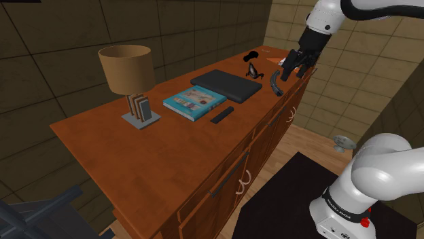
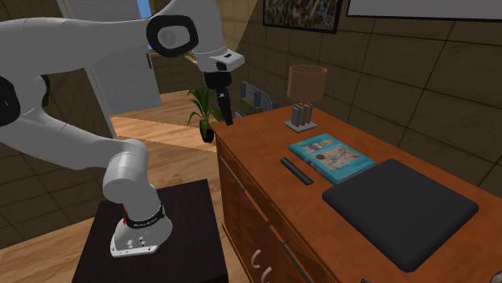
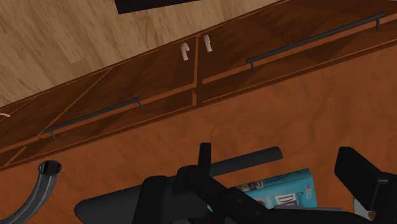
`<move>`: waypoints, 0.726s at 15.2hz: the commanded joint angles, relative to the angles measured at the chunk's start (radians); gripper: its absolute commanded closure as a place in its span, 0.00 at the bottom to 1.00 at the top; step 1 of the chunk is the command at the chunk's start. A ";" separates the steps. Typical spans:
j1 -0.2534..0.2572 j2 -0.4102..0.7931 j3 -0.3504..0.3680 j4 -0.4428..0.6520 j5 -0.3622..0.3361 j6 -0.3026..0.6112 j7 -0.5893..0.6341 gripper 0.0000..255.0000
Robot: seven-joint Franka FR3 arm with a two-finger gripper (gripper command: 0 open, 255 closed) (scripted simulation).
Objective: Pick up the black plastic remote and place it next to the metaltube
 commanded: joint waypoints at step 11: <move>-0.104 0.264 0.237 -0.032 0.018 0.284 0.473 0.00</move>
